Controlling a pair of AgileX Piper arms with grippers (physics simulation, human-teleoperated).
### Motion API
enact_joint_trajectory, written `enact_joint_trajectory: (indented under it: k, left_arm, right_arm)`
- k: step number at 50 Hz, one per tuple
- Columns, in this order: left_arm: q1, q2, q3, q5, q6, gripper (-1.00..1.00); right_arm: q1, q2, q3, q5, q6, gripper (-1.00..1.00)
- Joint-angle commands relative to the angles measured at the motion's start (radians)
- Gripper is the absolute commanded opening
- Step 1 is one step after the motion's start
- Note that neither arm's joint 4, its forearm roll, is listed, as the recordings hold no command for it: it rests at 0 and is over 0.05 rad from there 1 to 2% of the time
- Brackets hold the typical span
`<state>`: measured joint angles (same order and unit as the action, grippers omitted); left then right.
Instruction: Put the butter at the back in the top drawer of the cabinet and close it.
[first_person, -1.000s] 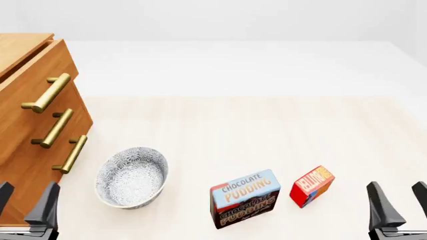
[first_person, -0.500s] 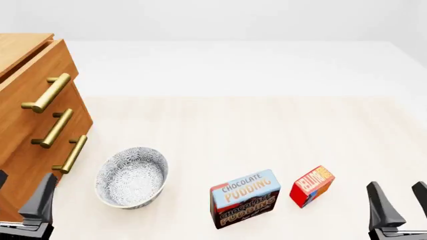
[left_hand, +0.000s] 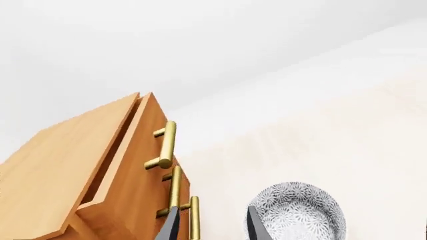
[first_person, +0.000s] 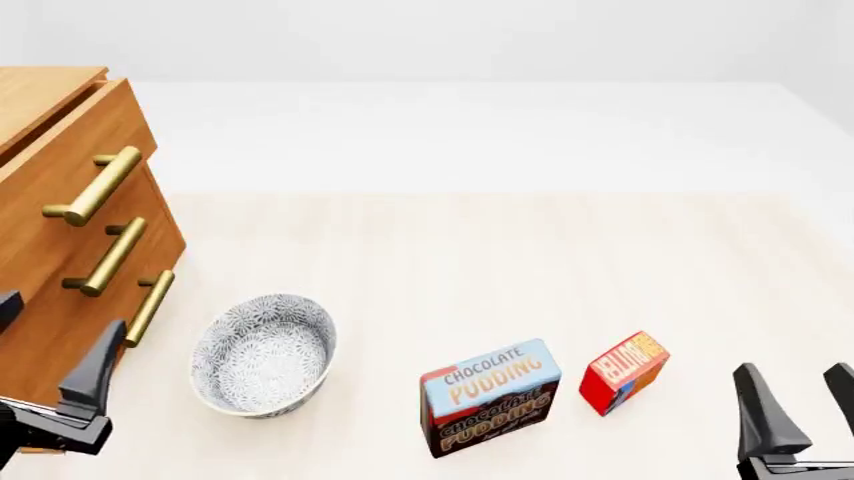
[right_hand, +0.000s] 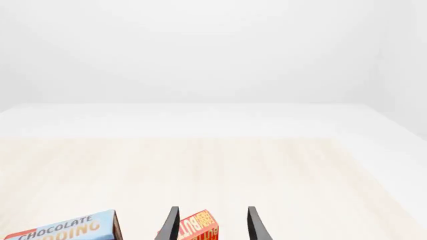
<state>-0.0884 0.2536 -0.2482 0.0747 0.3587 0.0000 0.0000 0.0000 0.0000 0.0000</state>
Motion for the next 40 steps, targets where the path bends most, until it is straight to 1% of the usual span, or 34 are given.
enact_joint_trajectory:
  k: [1, 2, 4, 6, 7, 11, 13, 15, 16, 17, 18, 23, 27, 28, 32, 38, 40]
  left_arm:
    - [-0.017, 0.092, -0.048, 0.009, 0.15, 1.0]
    - [-0.016, 0.091, -0.055, 0.014, 0.162, 1.0]
    - [-0.012, 0.093, -0.066, 0.024, 0.165, 1.0]
    - [-0.005, 0.093, -0.078, 0.03, 0.212, 1.0]
    - [-0.018, 0.104, -0.077, 0.024, 0.249, 1.0]
    - [-0.014, 0.112, -0.106, 0.045, 0.299, 1.0]
    - [-0.016, 0.116, -0.127, 0.066, 0.311, 1.0]
    - [-0.017, 0.119, -0.139, 0.083, 0.309, 1.0]
    - [-0.018, 0.109, -0.163, 0.127, 0.311, 1.0]
    - [-0.018, 0.108, -0.163, 0.128, 0.311, 1.0]
    - [-0.016, 0.098, -0.173, 0.153, 0.332, 1.0]
    - [-0.016, 0.1, -0.203, 0.177, 0.362, 1.0]
    - [-0.016, 0.119, -0.205, 0.175, 0.383, 1.0]
    - [-0.019, 0.121, -0.204, 0.168, 0.401, 1.0]
    - [-0.03, 0.126, -0.213, 0.163, 0.421, 1.0]
    - [-0.031, 0.143, -0.211, 0.15, 0.473, 1.0]
    - [-0.031, 0.145, -0.216, 0.151, 0.478, 1.0]
  right_arm:
    - [0.0, 0.0, 0.0, 0.0, 0.0, 1.0]
    - [0.0, 0.0, 0.0, 0.0, 0.0, 1.0]
    - [0.0, 0.0, 0.0, 0.0, 0.0, 1.0]
    - [0.0, 0.0, 0.0, 0.0, 0.0, 1.0]
    - [0.0, 0.0, 0.0, 0.0, 0.0, 1.0]
    - [0.0, 0.0, 0.0, 0.0, 0.0, 1.0]
    - [0.0, 0.0, 0.0, 0.0, 0.0, 1.0]
    - [0.0, 0.0, 0.0, 0.0, 0.0, 1.0]
    - [0.0, 0.0, 0.0, 0.0, 0.0, 1.0]
    - [0.0, 0.0, 0.0, 0.0, 0.0, 1.0]
    - [0.0, 0.0, 0.0, 0.0, 0.0, 1.0]
    - [0.0, 0.0, 0.0, 0.0, 0.0, 1.0]
    - [0.0, 0.0, 0.0, 0.0, 0.0, 1.0]
    - [0.0, 0.0, 0.0, 0.0, 0.0, 1.0]
    - [0.0, 0.0, 0.0, 0.0, 0.0, 1.0]
    - [0.0, 0.0, 0.0, 0.0, 0.0, 1.0]
    - [0.0, 0.0, 0.0, 0.0, 0.0, 1.0]
